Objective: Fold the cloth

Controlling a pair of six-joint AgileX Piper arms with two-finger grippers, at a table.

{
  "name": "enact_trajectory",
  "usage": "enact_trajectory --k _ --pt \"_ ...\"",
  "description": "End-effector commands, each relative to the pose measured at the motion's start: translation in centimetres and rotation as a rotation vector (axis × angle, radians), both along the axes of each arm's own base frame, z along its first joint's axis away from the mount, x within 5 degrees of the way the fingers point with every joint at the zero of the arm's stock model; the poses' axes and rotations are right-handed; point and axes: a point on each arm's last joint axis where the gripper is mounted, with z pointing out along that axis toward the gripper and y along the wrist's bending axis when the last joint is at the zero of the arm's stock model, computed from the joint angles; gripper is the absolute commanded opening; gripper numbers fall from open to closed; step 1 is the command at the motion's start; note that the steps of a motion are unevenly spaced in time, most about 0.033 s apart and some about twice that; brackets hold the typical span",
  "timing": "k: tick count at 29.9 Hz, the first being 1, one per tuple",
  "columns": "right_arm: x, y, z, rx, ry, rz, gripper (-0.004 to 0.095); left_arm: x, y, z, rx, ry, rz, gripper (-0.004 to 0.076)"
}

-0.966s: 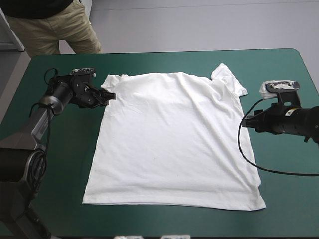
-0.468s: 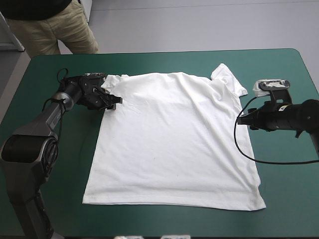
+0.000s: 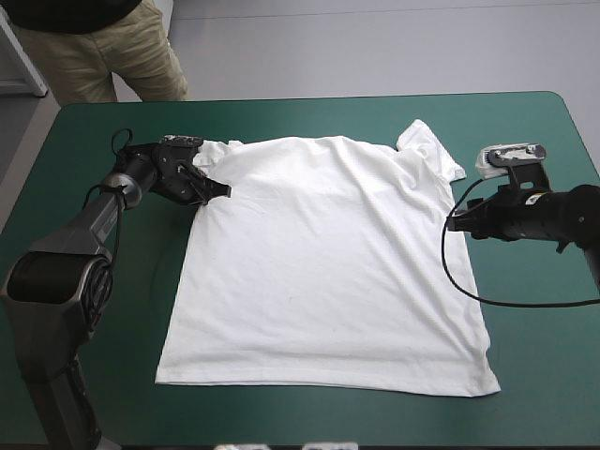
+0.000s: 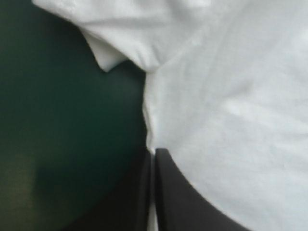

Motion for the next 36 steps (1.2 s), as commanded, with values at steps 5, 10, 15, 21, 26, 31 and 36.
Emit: enact_trajectory --k 5,10,15,21,26,31,36 --pt "3.5 -0.2 3.3 -0.015 -0.160 -0.004 0.0475 -0.6 -0.7 1.5 -0.033 0.007 -0.010 -0.0009" --pt "7.6 -0.2 1.1 0.014 -0.056 -0.021 0.0475 -0.6 -0.7 1.5 -0.033 0.007 -0.010 -0.0009" --pt "11.5 -0.5 -2.3 -0.008 0.048 -0.027 0.0474 -0.5 -0.7 1.6 -0.033 0.003 -0.009 -0.0009" --pt "14.7 -0.9 -5.7 -0.085 0.140 -0.025 0.0477 -0.5 -0.7 1.6 -0.033 0.003 -0.009 -0.0009" --pt "16.3 -0.1 -7.8 -0.157 0.177 -0.004 0.0479 -0.5 -0.7 1.6 -0.035 0.003 -0.009 -0.0009" --pt "17.8 1.3 -9.7 -0.202 0.199 0.003 0.0479 -0.5 -0.7 1.6 -0.034 0.003 -0.011 -0.0009" --pt "18.4 0.9 -11.5 -0.217 0.251 -0.030 0.0478 -0.7 -0.7 1.5 -0.023 0.017 -0.036 -0.0009"
